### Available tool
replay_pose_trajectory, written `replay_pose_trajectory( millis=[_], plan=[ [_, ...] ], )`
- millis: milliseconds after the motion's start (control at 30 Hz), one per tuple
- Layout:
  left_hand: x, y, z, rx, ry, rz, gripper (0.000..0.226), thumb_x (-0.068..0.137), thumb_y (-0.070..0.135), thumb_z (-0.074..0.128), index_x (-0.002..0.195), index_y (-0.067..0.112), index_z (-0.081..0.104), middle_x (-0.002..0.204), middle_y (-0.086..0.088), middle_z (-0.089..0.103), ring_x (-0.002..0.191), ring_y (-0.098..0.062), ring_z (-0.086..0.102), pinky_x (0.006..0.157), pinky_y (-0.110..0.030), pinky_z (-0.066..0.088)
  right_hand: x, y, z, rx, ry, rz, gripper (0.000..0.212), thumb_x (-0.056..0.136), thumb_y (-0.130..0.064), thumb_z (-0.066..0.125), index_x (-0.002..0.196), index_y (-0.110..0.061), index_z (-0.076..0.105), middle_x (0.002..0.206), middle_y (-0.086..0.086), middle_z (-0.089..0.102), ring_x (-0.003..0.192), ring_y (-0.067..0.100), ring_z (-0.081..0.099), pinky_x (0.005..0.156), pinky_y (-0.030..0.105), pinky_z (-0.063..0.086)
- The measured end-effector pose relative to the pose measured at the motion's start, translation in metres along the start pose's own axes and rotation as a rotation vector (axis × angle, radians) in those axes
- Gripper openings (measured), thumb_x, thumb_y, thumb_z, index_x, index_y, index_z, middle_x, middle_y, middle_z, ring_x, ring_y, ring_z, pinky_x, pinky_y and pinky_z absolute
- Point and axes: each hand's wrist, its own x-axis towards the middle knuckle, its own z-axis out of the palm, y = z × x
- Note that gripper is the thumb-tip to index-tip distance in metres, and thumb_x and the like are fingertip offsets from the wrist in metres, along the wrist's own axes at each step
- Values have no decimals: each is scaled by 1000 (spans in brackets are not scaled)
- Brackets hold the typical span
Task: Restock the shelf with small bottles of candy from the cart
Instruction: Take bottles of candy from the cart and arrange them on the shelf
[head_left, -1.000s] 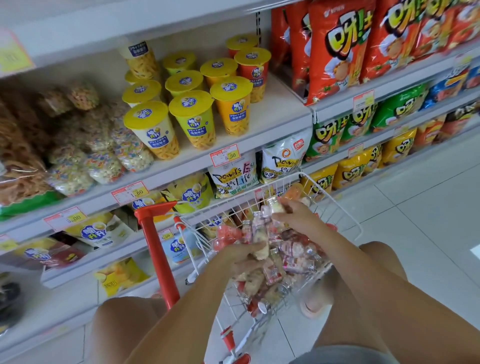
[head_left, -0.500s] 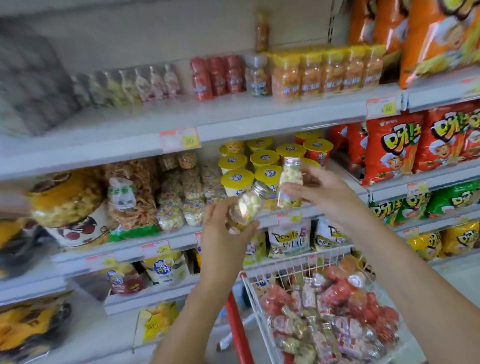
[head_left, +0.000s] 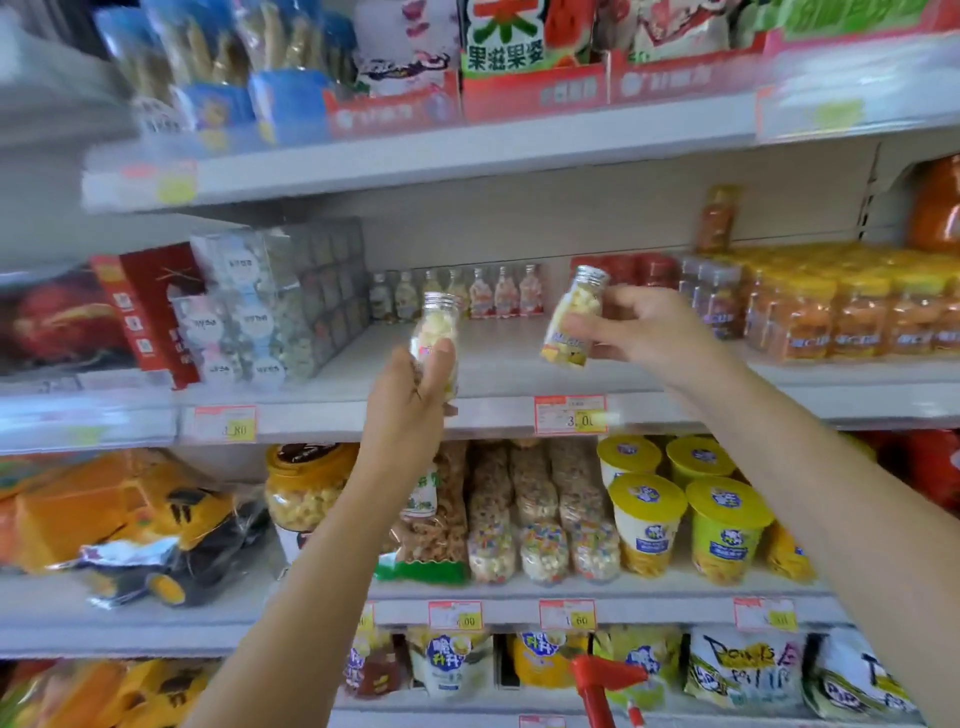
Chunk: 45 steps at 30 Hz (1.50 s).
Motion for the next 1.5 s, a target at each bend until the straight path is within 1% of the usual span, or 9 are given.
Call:
replay_pose_trajectory(
  millis=[100, 233, 300, 433, 667, 833, 967, 1333, 1500],
  plan=[
    [45, -5, -10, 91, -17, -18, 32, 96, 45, 43, 79, 17, 44, 75, 2, 46, 79, -20, 55, 73, -34, 45, 44, 3, 26, -84, -43, 23, 30, 78, -8, 75, 106, -4, 66, 90, 3, 69, 78, 11, 67, 69, 21, 58],
    [106, -23, -12, 139, -87, -177, 60, 93, 49, 48, 138, 10, 42, 134, -8, 51, 120, -28, 49, 94, -34, 40, 101, 18, 57, -500, -90, 44, 40, 69, -29, 84, 95, -4, 67, 93, 8, 69, 85, 23, 65, 72, 28, 52],
    [132, -32, -7, 133, -115, -253, 68, 90, 48, 54, 143, 9, 37, 141, -6, 46, 123, -27, 49, 96, -32, 43, 123, 23, 69, -632, -101, 42, 44, 69, -34, 83, 100, -7, 66, 92, 3, 63, 82, 19, 57, 57, 22, 41],
    [178, -56, 5, 123, -221, -307, 51, 86, 37, 65, 123, 3, 55, 117, -16, 61, 93, -26, 60, 79, -36, 53, 164, 36, 91, -687, -88, 90, 56, 68, -36, 84, 111, -6, 65, 101, 5, 64, 83, 15, 52, 57, 22, 36],
    [237, -84, 7, 480, -275, -121, 21, 83, 27, 71, 79, 12, 57, 86, -11, 59, 80, -18, 54, 71, -29, 41, 217, 61, 121, -846, -133, 52, 57, 75, -30, 79, 122, -6, 58, 122, 15, 61, 108, 27, 59, 55, 20, 35],
    [256, -101, 7, 628, -309, -62, 21, 84, 24, 70, 75, 9, 58, 69, -3, 52, 64, -14, 47, 51, -20, 30, 234, 71, 125, -897, -195, 107, 53, 74, -33, 80, 115, -5, 61, 117, 10, 63, 103, 24, 60, 69, 20, 36],
    [268, -110, 8, 672, -319, -45, 26, 85, 25, 69, 86, 0, 68, 81, -12, 59, 74, -18, 51, 54, -20, 32, 250, 74, 124, -906, -260, 117, 33, 75, -28, 80, 85, -9, 56, 97, 7, 70, 67, 15, 60, 59, 21, 46],
    [274, -124, 18, 714, -257, -8, 38, 88, 32, 64, 60, 11, 49, 62, -4, 48, 70, -20, 48, 51, -29, 28, 262, 83, 130, -938, -244, 125, 37, 78, -31, 77, 72, -10, 47, 73, 6, 56, 49, 11, 49, 44, 20, 35],
    [273, -124, 19, 710, -243, -1, 36, 88, 32, 65, 64, 10, 50, 64, -3, 48, 71, -19, 49, 47, -23, 27, 256, 79, 132, -1004, -242, 120, 50, 80, -36, 74, 111, 0, 57, 83, 9, 61, 69, 21, 55, 47, 24, 33]
  ],
)
